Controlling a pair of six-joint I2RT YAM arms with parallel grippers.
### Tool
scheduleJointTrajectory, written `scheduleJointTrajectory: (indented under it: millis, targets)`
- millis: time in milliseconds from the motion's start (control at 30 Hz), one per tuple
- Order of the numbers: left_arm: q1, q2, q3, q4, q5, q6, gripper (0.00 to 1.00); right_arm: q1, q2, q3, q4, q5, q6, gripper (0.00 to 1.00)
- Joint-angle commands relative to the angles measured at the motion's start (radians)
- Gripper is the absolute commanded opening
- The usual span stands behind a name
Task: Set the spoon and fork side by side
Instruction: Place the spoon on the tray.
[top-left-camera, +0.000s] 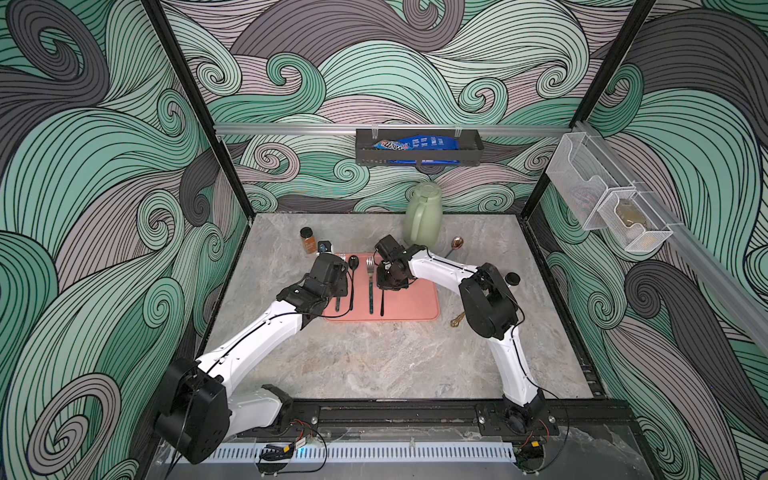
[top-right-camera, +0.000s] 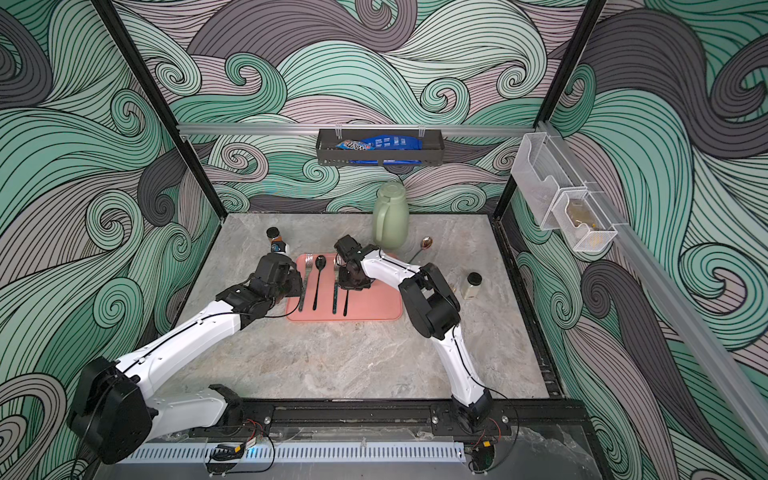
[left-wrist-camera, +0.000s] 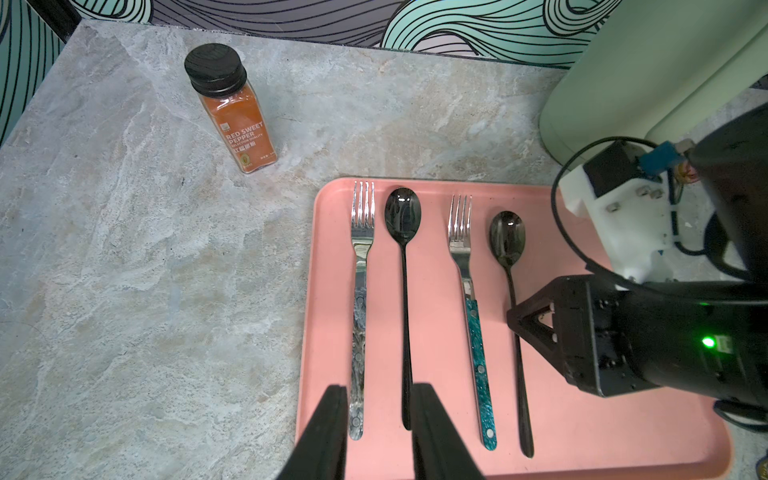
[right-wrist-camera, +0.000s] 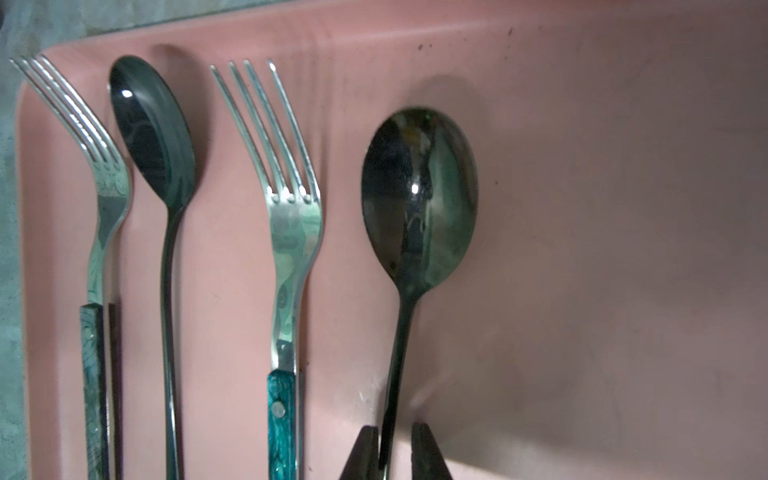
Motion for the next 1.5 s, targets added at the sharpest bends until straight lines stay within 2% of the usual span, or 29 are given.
scheduleJointTrajectory:
  millis: [0, 300, 667, 967, 1167, 1467]
  targets:
    - [0.006, -0.012, -0.004, 0.0, -0.011, 0.01, 0.3, -0.007, 0.005, -0.016, -0.009, 0.0, -0.009, 0.21]
    - [0.006, -0.013, -0.004, 0.002, -0.009, 0.01, 0.3, 0.013, 0.013, 0.035, -0.035, 0.033, -0.01, 0.23]
    - [0.006, -0.011, -0.004, 0.002, -0.009, 0.01, 0.3, 0.016, 0.089, 0.124, -0.08, 0.045, -0.03, 0.18]
    - [0.006, -0.013, -0.006, 0.001, -0.01, 0.01, 0.3, 0.016, 0.092, 0.161, -0.114, 0.058, -0.036, 0.18]
    - [0.006, 0.0, -0.005, 0.007, 0.015, 0.017, 0.3, 0.011, 0.0, 0.169, -0.143, 0.068, -0.053, 0.25]
    - [-0.023, 0.021, 0.032, -0.031, 0.092, -0.01, 0.3, -0.006, -0.24, 0.125, -0.176, 0.069, -0.091, 0.33]
